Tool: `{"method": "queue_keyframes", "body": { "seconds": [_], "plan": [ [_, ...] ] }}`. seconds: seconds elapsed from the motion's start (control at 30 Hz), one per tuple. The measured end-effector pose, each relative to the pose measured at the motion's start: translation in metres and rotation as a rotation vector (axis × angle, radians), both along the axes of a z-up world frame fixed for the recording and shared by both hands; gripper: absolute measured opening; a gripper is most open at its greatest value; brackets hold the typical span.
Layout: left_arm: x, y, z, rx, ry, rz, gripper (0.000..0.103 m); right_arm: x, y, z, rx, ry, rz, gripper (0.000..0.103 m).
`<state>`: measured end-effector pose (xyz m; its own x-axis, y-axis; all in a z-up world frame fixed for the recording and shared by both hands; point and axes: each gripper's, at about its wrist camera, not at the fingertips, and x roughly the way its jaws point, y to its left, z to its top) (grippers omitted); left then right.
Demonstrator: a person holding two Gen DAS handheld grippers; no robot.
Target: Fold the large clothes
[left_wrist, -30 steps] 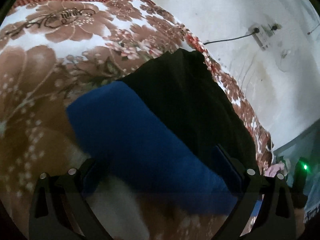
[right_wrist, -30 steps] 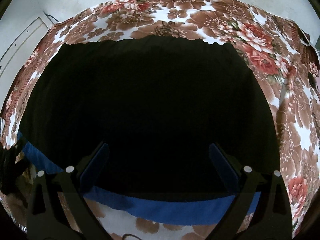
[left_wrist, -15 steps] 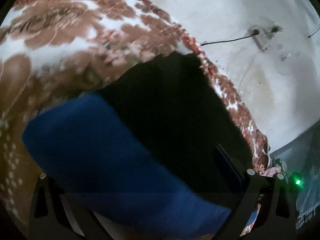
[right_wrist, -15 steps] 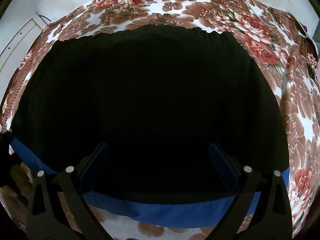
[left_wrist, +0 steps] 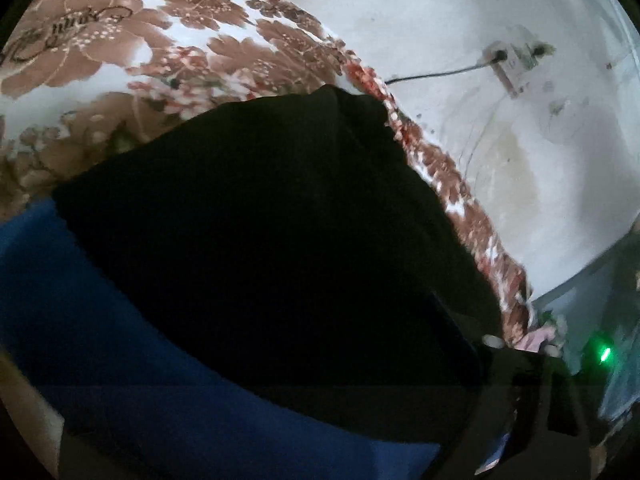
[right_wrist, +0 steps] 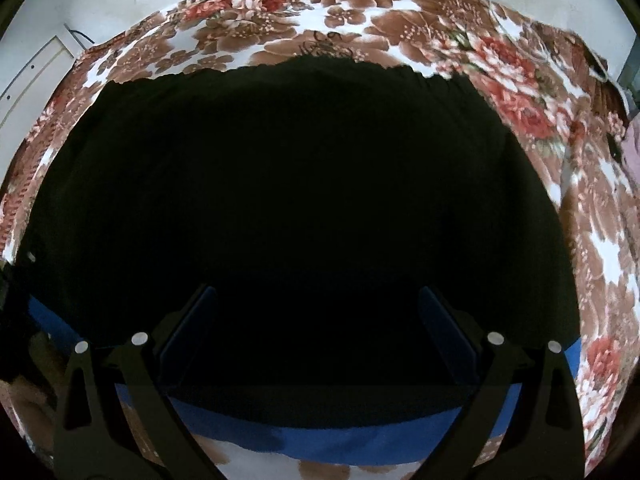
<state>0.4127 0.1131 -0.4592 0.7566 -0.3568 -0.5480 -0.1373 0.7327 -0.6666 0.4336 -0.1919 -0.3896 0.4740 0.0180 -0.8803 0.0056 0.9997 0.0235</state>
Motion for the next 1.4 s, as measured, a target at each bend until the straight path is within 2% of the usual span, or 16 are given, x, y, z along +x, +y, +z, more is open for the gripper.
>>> {"method": "queue_keyframes", "body": {
  "seconds": [0.1,0.13,0.23,0.33,0.43,0.53,0.73,0.93,1.0,1.03,1.1,1.13,1.17,1.23,1.3,1.4],
  "plan": [
    [0.002,-0.001,0.001,0.016,0.025,0.010,0.079,0.003,0.008,0.006,-0.045,-0.041,0.006,0.098],
    [0.004,-0.002,0.002,0.029,0.047,0.027,0.065,0.005,0.011,0.006,-0.066,-0.051,0.007,0.098],
    [0.008,-0.004,0.005,0.004,0.086,0.035,0.039,0.012,0.018,0.002,-0.109,-0.044,0.011,0.098],
    [0.006,-0.004,0.016,-0.033,0.077,0.035,0.030,0.019,0.025,0.001,-0.161,-0.037,0.041,0.098],
    [0.006,-0.005,0.009,-0.038,0.085,0.022,0.029,0.022,0.032,-0.011,-0.224,-0.003,0.108,0.098],
    [0.008,-0.002,-0.007,-0.078,0.105,0.013,0.028,0.025,0.030,-0.020,-0.213,0.007,0.117,0.098],
    [0.006,-0.010,0.025,0.012,0.073,-0.004,0.025,0.023,0.026,-0.030,-0.179,-0.021,0.115,0.098],
    [0.004,-0.055,0.106,0.165,-0.030,-0.028,0.024,0.025,0.022,-0.035,-0.145,-0.011,0.139,0.098],
    [0.005,-0.083,0.133,0.258,-0.061,-0.048,0.024,0.028,0.019,-0.034,-0.117,0.015,0.141,0.098],
    [0.004,-0.093,0.142,0.294,-0.075,-0.056,0.024,0.027,0.014,-0.023,-0.086,0.005,0.149,0.089],
    [0.005,-0.116,0.163,0.350,-0.097,-0.071,0.024,0.011,-0.004,0.015,-0.082,-0.125,0.139,0.091],
    [0.006,-0.124,0.170,0.357,-0.104,-0.074,0.024,0.003,-0.013,0.030,-0.123,-0.174,0.122,0.099],
    [0.006,-0.133,0.177,0.363,-0.113,-0.078,0.024,0.001,-0.020,0.036,-0.144,-0.181,0.115,0.099],
    [0.008,-0.153,0.190,0.400,-0.128,-0.093,0.024,0.003,-0.037,0.028,-0.111,-0.107,0.105,0.098],
    [0.009,-0.182,0.201,0.489,-0.142,-0.121,0.024,0.007,-0.053,0.012,-0.045,-0.033,0.083,0.098],
    [0.011,-0.227,0.209,0.596,-0.158,-0.184,0.024,-0.001,-0.090,0.022,-0.012,-0.055,0.030,0.098]
  ]
}}
